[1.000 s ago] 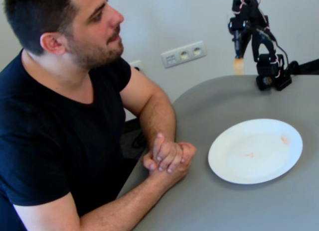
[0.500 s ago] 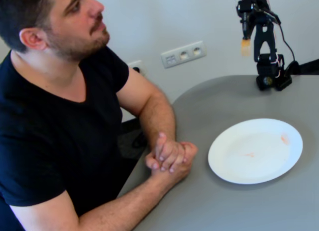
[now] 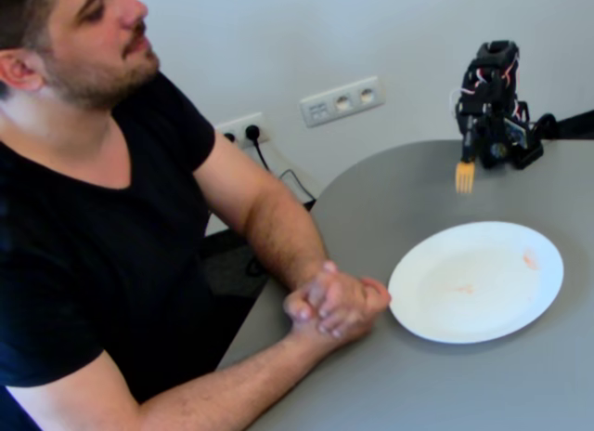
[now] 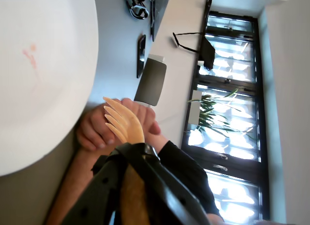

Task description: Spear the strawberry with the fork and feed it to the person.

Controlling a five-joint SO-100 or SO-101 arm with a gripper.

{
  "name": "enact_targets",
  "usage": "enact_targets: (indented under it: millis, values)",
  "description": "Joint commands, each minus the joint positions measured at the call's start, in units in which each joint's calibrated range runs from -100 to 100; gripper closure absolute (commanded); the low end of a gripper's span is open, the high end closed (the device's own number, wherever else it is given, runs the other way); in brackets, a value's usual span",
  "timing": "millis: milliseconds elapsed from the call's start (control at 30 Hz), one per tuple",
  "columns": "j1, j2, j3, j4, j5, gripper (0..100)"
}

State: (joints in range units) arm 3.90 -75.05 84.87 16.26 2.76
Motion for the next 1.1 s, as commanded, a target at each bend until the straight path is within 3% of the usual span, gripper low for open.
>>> enact_targets:
  millis: [0, 167, 900, 1067]
  values:
    - [-0.32, -1.82, 2.77, -3.12, -0.35, 99]
    - [-2.18, -24.78, 11.16, 7.76, 0.07, 99]
    - [-1.96, -24.02, 13.23, 9.15, -2.08, 99]
    - [-1.36, -24.02, 13.32, 12.64, -5.49, 99]
